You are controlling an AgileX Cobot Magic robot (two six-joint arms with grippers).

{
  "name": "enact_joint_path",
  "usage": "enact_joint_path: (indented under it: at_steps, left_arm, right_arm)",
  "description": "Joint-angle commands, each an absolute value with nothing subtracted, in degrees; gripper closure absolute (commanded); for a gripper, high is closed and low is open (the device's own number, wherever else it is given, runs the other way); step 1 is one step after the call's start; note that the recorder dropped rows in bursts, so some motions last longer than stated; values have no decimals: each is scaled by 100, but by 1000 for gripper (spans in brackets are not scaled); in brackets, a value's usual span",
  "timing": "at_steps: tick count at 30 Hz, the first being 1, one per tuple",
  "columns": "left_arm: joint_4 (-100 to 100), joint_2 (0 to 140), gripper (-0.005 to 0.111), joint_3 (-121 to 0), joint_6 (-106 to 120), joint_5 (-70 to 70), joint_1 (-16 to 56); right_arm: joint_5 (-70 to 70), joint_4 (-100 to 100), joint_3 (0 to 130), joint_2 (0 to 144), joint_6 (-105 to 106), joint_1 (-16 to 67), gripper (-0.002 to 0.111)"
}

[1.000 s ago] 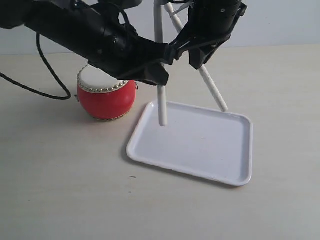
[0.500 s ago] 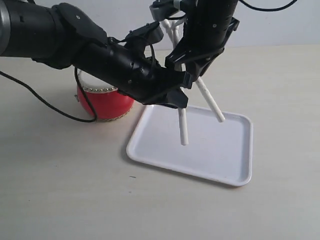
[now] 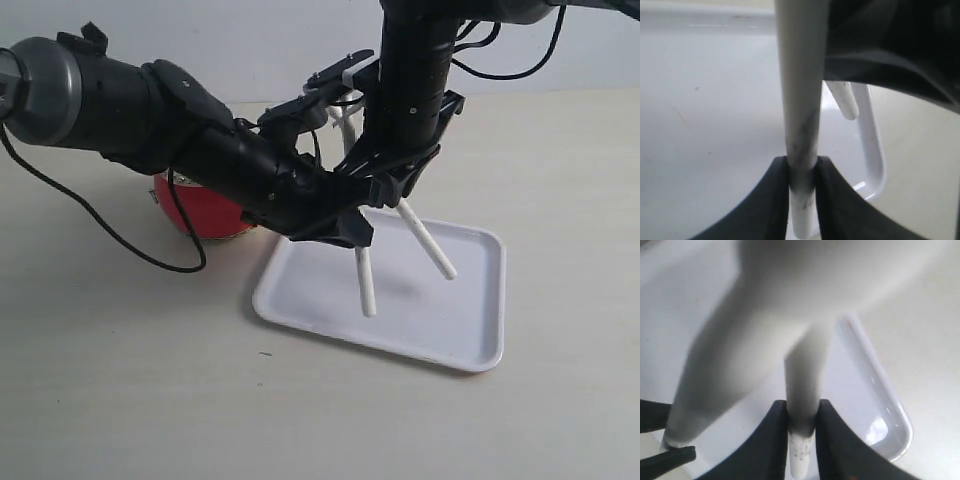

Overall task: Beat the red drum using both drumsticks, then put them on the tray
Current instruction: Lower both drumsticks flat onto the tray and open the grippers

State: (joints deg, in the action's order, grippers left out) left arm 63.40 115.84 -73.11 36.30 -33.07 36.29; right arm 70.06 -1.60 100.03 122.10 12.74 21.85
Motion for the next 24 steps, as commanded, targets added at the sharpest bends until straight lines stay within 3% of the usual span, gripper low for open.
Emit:
enact_joint_path:
  at_steps: [1, 24]
  left_arm:
    - [7314, 11810, 107, -7345, 3625, -3125, 3657]
    - [7255, 12373, 107, -7345, 3768, -3305, 3657]
  right_arm:
    - [6996, 288, 10029, 12281, 1304, 2219, 108]
    - [6996, 1033, 10029, 13075, 1736, 2231, 108]
